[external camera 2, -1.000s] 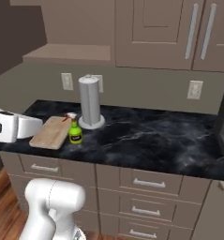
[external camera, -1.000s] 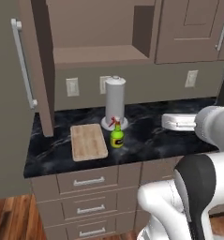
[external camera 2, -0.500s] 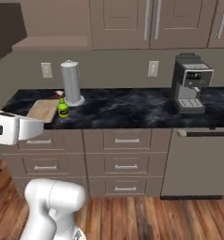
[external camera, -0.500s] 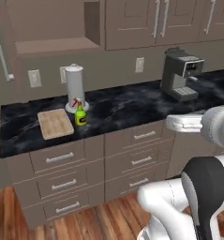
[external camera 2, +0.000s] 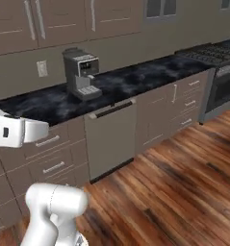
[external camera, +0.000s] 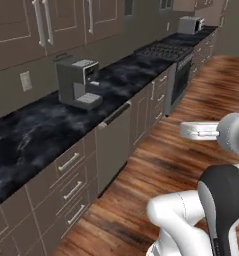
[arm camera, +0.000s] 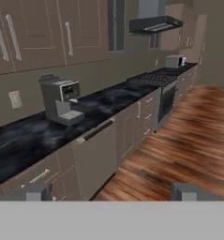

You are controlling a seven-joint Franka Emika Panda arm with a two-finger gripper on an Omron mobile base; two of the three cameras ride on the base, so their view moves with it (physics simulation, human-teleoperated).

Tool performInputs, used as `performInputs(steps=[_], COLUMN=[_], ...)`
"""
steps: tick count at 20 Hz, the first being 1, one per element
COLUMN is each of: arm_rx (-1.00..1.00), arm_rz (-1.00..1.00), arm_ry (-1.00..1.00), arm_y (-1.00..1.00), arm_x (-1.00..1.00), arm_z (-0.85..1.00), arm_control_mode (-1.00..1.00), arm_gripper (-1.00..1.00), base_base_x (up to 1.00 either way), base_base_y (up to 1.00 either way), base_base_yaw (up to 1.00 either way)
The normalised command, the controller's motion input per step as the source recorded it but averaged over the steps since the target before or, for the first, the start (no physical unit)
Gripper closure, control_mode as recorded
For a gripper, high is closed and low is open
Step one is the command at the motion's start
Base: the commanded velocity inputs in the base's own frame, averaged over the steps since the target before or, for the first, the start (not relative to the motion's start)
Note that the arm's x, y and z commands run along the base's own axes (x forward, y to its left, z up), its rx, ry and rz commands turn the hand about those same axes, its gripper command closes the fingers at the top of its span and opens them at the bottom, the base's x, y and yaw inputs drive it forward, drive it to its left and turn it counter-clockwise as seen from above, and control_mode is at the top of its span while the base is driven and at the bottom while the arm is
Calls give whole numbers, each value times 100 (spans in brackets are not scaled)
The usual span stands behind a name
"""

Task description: Grab the spray bottle from the cabinet, then place it next to the cutting board for sanitizing. Then grab the dish brush from the countertop next to the sink and place it next to the cutting board.

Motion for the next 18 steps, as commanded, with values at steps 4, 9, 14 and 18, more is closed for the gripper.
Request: performInputs(steps=[4, 9, 14, 18], arm_rx=[0, 0, 0, 0], arm_rz=[0, 0, 0, 0], arm_ry=[0, 0, 0, 0], arm_y=[0, 0, 0, 0], arm_x=[0, 0, 0, 0], arm_z=[0, 0, 0, 0], arm_control_mode=[100, 100, 100, 100], arm_gripper=[-100, -100, -100, -100], base_base_x=[0, 1, 32, 39], base_base_y=[0, 3, 44, 54], base_base_yaw=[-100, -100, -89, -85])
